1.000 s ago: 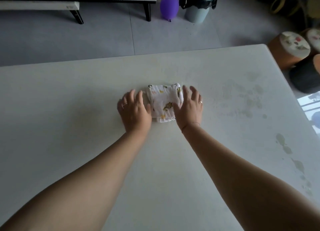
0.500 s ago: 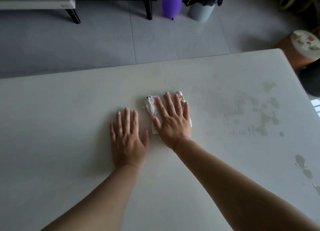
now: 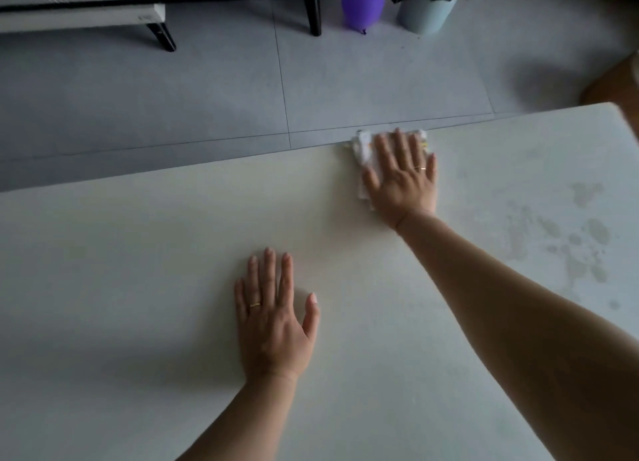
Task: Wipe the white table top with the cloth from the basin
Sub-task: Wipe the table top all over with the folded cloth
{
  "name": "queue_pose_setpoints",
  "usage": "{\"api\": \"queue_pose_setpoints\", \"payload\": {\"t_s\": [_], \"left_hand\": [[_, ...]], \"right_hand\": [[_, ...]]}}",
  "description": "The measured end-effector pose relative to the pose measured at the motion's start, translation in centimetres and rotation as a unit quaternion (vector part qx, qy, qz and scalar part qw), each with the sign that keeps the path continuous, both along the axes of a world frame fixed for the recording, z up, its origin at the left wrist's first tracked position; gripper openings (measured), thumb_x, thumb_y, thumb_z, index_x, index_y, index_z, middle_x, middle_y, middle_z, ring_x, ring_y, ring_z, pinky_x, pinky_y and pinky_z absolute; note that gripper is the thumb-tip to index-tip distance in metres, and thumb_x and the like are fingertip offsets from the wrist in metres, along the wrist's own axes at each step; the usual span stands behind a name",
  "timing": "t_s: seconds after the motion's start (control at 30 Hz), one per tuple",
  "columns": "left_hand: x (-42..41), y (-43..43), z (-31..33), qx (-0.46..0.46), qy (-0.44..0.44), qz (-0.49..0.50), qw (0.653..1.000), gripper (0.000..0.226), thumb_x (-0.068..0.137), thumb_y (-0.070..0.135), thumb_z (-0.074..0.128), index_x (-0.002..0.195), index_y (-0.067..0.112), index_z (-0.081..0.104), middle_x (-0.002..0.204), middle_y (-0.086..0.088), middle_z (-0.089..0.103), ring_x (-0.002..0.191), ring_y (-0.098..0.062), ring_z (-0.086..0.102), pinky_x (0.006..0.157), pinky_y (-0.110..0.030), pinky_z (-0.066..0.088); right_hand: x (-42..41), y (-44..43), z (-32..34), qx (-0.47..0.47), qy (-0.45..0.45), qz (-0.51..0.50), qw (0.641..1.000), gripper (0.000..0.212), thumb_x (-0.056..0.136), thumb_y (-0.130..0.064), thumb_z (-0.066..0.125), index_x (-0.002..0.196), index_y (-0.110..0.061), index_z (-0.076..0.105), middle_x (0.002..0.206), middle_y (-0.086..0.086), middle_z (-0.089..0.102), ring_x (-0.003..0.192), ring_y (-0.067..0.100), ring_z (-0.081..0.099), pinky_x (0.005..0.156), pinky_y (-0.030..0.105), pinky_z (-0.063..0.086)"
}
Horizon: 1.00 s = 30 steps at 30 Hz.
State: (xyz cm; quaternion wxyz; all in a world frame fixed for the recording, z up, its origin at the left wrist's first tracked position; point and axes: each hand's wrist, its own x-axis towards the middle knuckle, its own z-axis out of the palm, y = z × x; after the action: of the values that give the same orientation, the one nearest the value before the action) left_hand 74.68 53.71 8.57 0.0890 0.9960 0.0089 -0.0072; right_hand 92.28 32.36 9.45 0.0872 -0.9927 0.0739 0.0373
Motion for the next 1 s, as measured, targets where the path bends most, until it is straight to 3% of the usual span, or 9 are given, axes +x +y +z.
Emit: {"api": "queue_pose_setpoints", "payload": {"t_s": [0.13, 0.2, 0.37, 0.5, 0.67, 0.8, 1.0], "left_hand": [[0.1, -0.2, 0.1, -0.001, -0.001, 0.0, 1.0, 0.067, 0.087, 0.047, 0.036, 0.146, 0.016, 0.034, 0.156, -0.009, 0.025, 0.144, -0.03, 0.022, 0.114, -0.051, 0.02], [0.1, -0.3, 0.1, -0.002, 0.0, 0.001, 1.0, 0.067, 0.087, 0.046, 0.037, 0.147, 0.016, 0.034, 0.156, -0.01, 0.026, 0.143, -0.031, 0.023, 0.114, -0.051, 0.019], [0.1, -0.3, 0.3, 0.001, 0.007, 0.006, 1.0, 0.067, 0.087, 0.045, 0.037, 0.147, 0.015, 0.034, 0.154, -0.012, 0.03, 0.142, -0.034, 0.026, 0.114, -0.052, 0.022], [0.1, -0.3, 0.4, -0.001, 0.009, 0.002, 1.0, 0.066, 0.087, 0.046, 0.036, 0.146, 0.015, 0.035, 0.155, -0.011, 0.029, 0.143, -0.032, 0.025, 0.114, -0.051, 0.02], [0.1, -0.3, 0.4, -0.005, 0.009, -0.001, 1.0, 0.067, 0.087, 0.046, 0.035, 0.146, 0.015, 0.035, 0.156, -0.009, 0.027, 0.144, -0.03, 0.022, 0.114, -0.048, 0.015], [0.0, -0.2, 0.0, -0.006, 0.008, -0.003, 1.0, 0.067, 0.087, 0.046, 0.034, 0.146, 0.015, 0.034, 0.156, -0.009, 0.026, 0.144, -0.03, 0.021, 0.114, -0.049, 0.016], [0.0, -0.1, -0.1, -0.021, -0.016, -0.004, 1.0, 0.066, 0.09, 0.052, 0.032, 0.144, 0.014, 0.038, 0.154, -0.011, 0.031, 0.141, -0.032, 0.027, 0.113, -0.051, 0.021]], "right_hand": [[0.7, -0.5, -0.1, 0.006, 0.036, -0.122, 0.992, 0.062, 0.094, -0.05, 0.024, 0.15, -0.032, 0.005, 0.16, -0.002, -0.005, 0.146, 0.023, -0.01, 0.116, 0.05, -0.006], [0.5, 2.6, 0.2, 0.017, 0.034, -0.131, 0.991, 0.063, 0.093, -0.045, 0.027, 0.151, -0.03, 0.005, 0.16, 0.0, -0.005, 0.146, 0.026, -0.01, 0.115, 0.052, -0.006], [-3.3, 10.4, 0.2, 0.042, -0.001, 0.066, 0.997, 0.062, 0.091, -0.035, 0.032, 0.15, -0.029, 0.012, 0.16, 0.0, 0.002, 0.146, 0.025, -0.007, 0.115, 0.05, -0.01], [-4.9, 6.4, 0.3, 0.043, -0.012, 0.146, 0.988, 0.06, 0.092, -0.033, 0.034, 0.149, -0.029, 0.019, 0.159, -0.002, 0.011, 0.147, 0.021, 0.002, 0.117, 0.044, -0.002], [-7.1, -2.8, 0.6, 0.008, 0.009, -0.056, 0.998, 0.058, 0.094, -0.033, 0.03, 0.15, -0.032, 0.013, 0.16, -0.004, 0.006, 0.146, 0.017, -0.001, 0.118, 0.043, 0.001], [-8.5, 1.3, 0.4, 0.028, 0.034, -0.141, 0.989, 0.061, 0.095, -0.038, 0.027, 0.15, -0.028, 0.002, 0.16, -0.002, -0.005, 0.146, 0.02, -0.011, 0.117, 0.045, -0.008], [-14.5, 8.7, 0.2, 0.028, 0.009, 0.058, 0.998, 0.063, 0.089, -0.041, 0.031, 0.149, -0.028, 0.016, 0.158, -0.002, 0.01, 0.146, 0.023, -0.002, 0.117, 0.044, -0.007]]}}
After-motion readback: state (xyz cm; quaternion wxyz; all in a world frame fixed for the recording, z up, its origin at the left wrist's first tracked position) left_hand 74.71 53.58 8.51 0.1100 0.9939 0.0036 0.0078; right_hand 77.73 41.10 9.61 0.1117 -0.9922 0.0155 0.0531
